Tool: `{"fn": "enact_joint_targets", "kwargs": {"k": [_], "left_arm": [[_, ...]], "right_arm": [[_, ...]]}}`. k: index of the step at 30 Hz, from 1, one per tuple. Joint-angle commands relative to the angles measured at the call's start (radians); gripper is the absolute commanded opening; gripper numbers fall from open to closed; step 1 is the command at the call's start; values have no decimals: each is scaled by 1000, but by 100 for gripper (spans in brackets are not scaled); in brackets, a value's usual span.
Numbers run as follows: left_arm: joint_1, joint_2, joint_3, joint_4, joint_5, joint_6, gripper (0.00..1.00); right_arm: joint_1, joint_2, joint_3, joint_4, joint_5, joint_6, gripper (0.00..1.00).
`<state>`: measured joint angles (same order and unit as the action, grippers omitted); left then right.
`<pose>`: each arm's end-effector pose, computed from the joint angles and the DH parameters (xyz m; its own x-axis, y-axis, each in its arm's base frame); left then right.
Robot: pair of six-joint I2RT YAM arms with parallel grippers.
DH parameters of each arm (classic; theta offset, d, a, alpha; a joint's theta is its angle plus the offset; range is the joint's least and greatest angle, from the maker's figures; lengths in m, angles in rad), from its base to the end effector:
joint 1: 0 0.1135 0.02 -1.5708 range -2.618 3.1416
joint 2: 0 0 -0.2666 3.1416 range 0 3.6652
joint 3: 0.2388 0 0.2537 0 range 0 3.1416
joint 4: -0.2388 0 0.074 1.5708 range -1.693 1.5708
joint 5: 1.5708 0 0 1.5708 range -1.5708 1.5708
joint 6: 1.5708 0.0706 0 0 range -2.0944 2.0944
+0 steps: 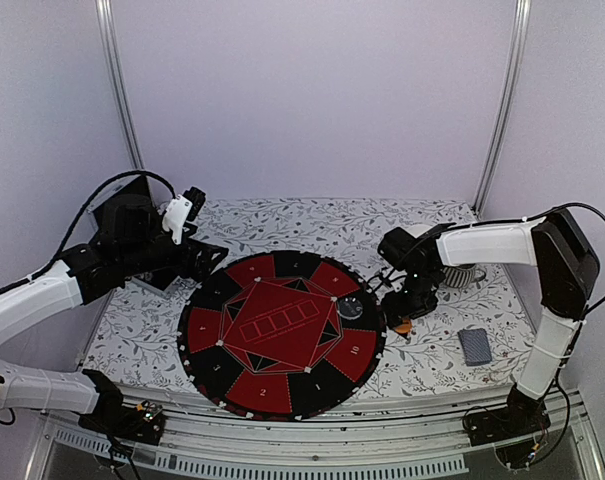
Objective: Distribute texas hold em gaming equipment
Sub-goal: Pick up the big blind button from the center of the board.
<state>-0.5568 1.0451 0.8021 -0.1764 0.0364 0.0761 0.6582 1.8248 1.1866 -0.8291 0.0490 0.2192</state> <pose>0.2295 -0.1459 0.2842 -0.3024 0.2777 -0.9118 0.5810 0.8120 0.0547 0.2677 0.2026 0.1291 -0.9000 -0.4214 -0.1114 -0.4213 0.9066 -0.0251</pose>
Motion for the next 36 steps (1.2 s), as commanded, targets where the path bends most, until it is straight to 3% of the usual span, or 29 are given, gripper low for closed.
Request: {"fn": "enact_joint_targets", "kwargs": {"k": [1, 8, 21, 36], "left_arm": [[-9, -5, -17, 24, 5, 6, 98], [-9, -5, -17, 24, 5, 7, 98], [-9, -5, -17, 24, 4, 7, 98], [-9, -4, -17, 25, 5, 8, 98]], "right_arm": [[-7, 25, 3, 18, 2, -10, 63], [-9, 30, 1, 17, 5, -8, 59], [-9, -7, 45, -55, 36, 5, 38], [0, -68, 144, -129, 43, 3, 31]]}}
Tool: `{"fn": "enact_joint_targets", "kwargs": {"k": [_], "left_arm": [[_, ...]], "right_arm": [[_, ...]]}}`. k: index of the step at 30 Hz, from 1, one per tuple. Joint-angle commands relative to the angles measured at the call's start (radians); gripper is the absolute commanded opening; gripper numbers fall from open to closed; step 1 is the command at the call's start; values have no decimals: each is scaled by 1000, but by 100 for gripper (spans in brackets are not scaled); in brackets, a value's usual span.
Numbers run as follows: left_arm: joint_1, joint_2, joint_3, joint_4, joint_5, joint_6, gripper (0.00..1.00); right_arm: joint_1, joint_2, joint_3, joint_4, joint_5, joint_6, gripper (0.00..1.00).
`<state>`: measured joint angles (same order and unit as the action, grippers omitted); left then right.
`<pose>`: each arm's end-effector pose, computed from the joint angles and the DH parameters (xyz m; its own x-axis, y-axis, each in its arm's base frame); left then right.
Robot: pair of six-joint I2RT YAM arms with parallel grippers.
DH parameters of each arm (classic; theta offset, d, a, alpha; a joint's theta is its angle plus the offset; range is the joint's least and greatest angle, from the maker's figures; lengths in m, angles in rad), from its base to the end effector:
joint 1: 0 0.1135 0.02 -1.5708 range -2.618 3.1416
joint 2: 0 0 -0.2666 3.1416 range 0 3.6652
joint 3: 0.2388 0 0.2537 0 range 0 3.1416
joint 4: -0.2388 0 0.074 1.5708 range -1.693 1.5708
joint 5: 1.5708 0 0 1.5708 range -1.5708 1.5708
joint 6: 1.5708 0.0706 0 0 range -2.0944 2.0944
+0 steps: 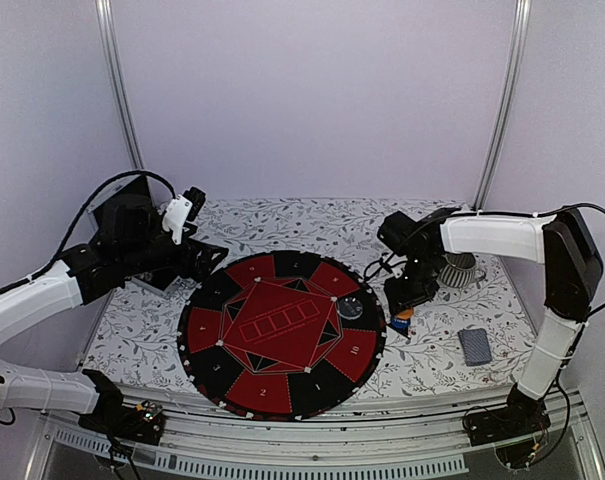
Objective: Distribute texas hold em gaming equipment
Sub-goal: Pick up the big blind button from the center of the board, then pass from the right arm to the left
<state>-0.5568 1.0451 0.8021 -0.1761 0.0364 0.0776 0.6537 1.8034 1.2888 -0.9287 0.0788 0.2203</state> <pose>0.2295 -0.1459 0.2842 -0.3013 0.2788 -0.9119 0.5815 0.8116 0.0561 0.2764 0.2047 0.1606 -0.8991 -0.4143 -0.1411 -0.4118 0.9100 -0.0484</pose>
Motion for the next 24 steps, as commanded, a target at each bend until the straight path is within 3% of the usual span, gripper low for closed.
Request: {"fn": "enact_joint_targets", "kwargs": {"k": [1, 13, 18, 22, 24], "left_arm": [[-8, -4, -17, 24, 4, 7, 98], [-9, 4, -20, 27, 6, 10, 98], [-9, 3, -18, 40, 78, -7, 98], [-11, 42, 0, 92, 291, -212, 95], [-17, 78, -26, 187, 395, -384, 81]], "right_arm": [[9, -52, 51, -30, 11, 1, 31], [90, -66, 80, 17, -19, -23, 28], [109, -86, 56, 52, -61, -32, 27], [178, -136, 36, 129, -70, -71, 25], [241, -167, 28, 189, -54, -97, 23]]}}
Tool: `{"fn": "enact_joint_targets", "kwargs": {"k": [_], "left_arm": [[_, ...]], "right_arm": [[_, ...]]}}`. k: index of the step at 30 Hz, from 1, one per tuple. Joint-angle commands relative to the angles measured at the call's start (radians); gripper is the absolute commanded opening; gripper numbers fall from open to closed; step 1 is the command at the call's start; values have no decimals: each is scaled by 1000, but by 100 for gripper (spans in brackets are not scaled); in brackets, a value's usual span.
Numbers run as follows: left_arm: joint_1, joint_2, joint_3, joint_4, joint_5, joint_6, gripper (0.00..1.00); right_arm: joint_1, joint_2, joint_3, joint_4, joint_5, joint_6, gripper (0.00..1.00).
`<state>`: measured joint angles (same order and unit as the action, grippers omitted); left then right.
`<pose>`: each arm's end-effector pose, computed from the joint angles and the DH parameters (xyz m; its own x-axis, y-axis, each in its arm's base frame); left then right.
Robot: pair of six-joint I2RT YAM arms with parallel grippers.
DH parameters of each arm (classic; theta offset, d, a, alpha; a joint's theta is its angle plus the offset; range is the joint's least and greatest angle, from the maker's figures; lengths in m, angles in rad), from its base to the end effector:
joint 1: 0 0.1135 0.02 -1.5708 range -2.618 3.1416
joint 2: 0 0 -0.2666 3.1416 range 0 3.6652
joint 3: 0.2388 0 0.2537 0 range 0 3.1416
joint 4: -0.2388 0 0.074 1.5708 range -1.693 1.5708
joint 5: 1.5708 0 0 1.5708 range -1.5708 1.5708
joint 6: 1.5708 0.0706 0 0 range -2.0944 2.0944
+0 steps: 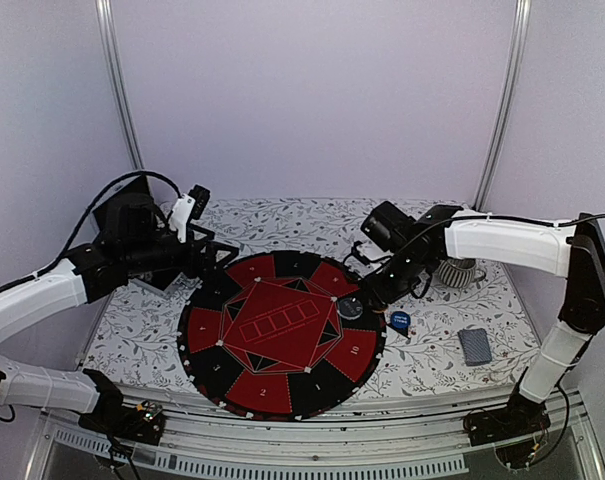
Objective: Distribute texas hold em gaming equipment
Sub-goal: Pass from the right arm to the left
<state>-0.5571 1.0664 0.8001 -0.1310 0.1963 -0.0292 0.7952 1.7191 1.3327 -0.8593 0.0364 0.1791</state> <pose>0.2277 -0.1581 0.2845 -0.3479 0.1830 -0.9195 0.6614 0.7431 -0.1024 0.2514 0.2527 0.2029 -0.7785 -0.5396 -0.3204 -0.5759 0.8172 0.0230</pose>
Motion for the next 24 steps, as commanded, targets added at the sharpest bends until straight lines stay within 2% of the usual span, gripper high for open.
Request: {"fn": "enact_joint_targets", "kwargs": {"k": [1, 3, 7, 10, 14, 20, 24], "left_arm": [[-28, 77, -42, 202, 285, -357, 71], [-71, 115, -75, 312, 342, -459, 59], [-191, 180, -68, 404, 353, -505, 57], [-245, 225, -54, 414, 377, -515, 60], [-275, 237, -85, 484, 416, -535, 61], [-285, 264, -100, 508, 386, -535, 58], [-284, 275, -99, 511, 353, -529, 45]], "right_arm": [[140, -100, -20, 150, 19, -82, 23], [234, -136, -41, 243, 110, -130, 23], [346, -162, -82, 429, 246, -253, 23], [393, -151, -85, 531, 334, -322, 22], [409, -120, -71, 604, 324, -358, 22], [450, -83, -49, 640, 318, -393, 22], [473, -76, -46, 657, 341, -431, 22]]}}
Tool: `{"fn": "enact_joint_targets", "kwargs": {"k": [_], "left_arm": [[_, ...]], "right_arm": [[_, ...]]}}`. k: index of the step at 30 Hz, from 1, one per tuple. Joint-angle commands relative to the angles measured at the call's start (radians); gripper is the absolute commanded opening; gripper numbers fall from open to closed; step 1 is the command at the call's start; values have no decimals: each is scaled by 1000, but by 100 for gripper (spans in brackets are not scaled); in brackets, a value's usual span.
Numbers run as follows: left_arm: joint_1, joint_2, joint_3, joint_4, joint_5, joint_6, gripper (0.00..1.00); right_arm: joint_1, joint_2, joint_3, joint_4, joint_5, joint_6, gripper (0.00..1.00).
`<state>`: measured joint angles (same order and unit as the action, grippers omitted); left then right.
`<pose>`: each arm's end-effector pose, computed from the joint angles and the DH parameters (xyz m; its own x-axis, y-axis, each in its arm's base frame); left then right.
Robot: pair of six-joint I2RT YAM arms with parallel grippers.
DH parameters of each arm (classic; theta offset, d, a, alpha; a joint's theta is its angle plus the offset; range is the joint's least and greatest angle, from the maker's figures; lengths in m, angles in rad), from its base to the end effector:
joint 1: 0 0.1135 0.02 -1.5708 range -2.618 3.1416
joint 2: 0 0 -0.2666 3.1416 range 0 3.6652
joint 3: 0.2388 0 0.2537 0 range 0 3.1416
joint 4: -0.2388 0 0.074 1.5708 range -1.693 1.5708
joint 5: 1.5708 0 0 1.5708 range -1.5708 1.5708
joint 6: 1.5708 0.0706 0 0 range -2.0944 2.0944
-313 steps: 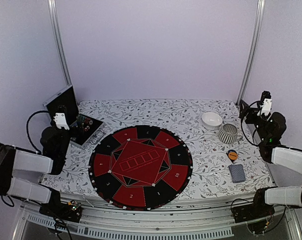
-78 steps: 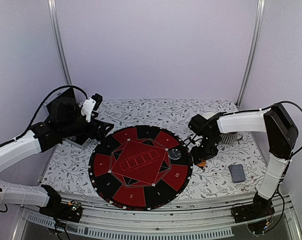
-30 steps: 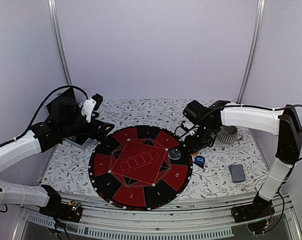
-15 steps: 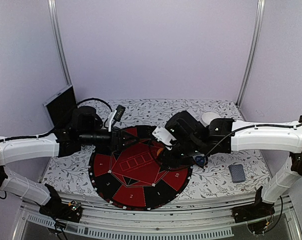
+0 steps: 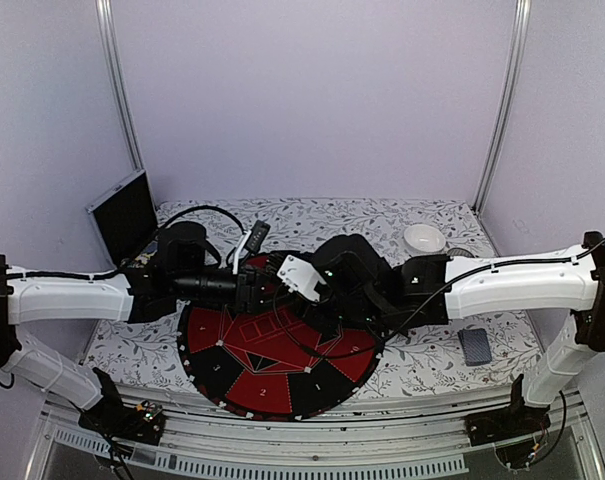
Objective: Distribute texas hold em gaming equipment
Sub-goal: Pass from the right arm to the left
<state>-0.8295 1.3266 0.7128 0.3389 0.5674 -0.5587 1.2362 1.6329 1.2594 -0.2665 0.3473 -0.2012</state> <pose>0.1882 -0.2618 0.2430 -0.6703 0.0702 -0.7388 0.7264 0.2655 -0.6339 0.1542 0.3704 0.2617 -0.0326 -0.6659 -0.7453 -0.8216 0.4425 -0.3595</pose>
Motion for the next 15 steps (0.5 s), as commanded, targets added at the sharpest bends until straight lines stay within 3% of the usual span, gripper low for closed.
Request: {"fn": "enact_joint_targets", "kwargs": {"k": [1, 9, 12, 14, 15], "left_arm": [[-12, 18, -12, 41, -18, 1, 42], [-10, 22, -5, -15, -10, 27, 19], [-13, 26, 2, -19, 62, 45, 13], [-12, 38, 17, -51, 111, 73, 0], [-10, 43, 25, -75, 120, 86, 0]], "right_arm": [[32, 9, 28, 65, 35, -50, 22], [32, 12, 31, 70, 52, -43, 22], [33, 24, 33, 69, 85, -43, 22], [33, 26, 30, 67, 96, -44, 22], [33, 25, 27, 67, 98, -43, 22]]}}
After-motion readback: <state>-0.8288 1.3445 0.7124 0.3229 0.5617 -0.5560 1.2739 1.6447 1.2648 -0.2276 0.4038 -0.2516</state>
